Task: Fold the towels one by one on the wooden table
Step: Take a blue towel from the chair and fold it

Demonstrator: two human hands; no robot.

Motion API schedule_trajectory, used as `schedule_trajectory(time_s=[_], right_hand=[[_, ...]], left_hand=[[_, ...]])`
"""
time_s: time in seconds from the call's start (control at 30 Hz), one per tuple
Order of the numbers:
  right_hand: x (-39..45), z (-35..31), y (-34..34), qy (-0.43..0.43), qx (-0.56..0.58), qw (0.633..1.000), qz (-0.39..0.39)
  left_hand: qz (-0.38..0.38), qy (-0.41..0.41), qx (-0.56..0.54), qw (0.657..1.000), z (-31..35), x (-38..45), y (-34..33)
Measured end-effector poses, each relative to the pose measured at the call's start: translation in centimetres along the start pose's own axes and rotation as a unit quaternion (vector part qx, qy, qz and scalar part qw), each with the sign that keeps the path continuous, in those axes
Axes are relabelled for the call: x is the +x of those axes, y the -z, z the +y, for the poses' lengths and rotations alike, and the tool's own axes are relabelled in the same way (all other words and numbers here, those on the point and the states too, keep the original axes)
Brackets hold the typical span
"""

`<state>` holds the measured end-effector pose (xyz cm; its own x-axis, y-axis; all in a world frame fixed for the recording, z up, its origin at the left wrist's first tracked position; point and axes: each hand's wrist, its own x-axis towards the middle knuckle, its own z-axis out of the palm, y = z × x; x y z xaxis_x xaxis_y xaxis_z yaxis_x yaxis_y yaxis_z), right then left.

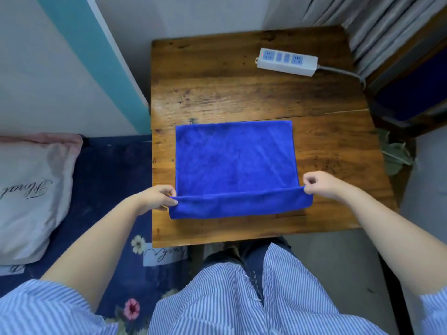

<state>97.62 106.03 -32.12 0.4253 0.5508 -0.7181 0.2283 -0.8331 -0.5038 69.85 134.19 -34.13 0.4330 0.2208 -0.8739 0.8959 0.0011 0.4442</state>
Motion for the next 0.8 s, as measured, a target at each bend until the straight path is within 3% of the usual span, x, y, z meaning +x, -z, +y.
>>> schedule_trajectory(time_s=[0.1, 0.33, 0.6, 0.8], right_hand=[[1.4, -1.3, 1.9, 0.02, 0.079, 0.994, 0.075], [6.4, -4.4, 5.4, 0.024, 0.208, 0.963, 0.169], [11.6, -5.0, 5.6, 0.002, 0.23, 0.936, 0.266], [14.1, -6.0, 5.6, -0.05, 0.152, 0.95, 0.269]], left_hand=[[0.072, -0.05, -0.104, 0.991, 1.7, 0.5, 1.7], [0.144, -0.096, -0.27, 0.947, 6.8, 3.6, 4.4], [0.287, -0.084, -0.211, 0.931, 9.2, 8.4, 5.2], [0.373, -0.023, -0.121, 0.92, 11.5, 10.9, 5.2]])
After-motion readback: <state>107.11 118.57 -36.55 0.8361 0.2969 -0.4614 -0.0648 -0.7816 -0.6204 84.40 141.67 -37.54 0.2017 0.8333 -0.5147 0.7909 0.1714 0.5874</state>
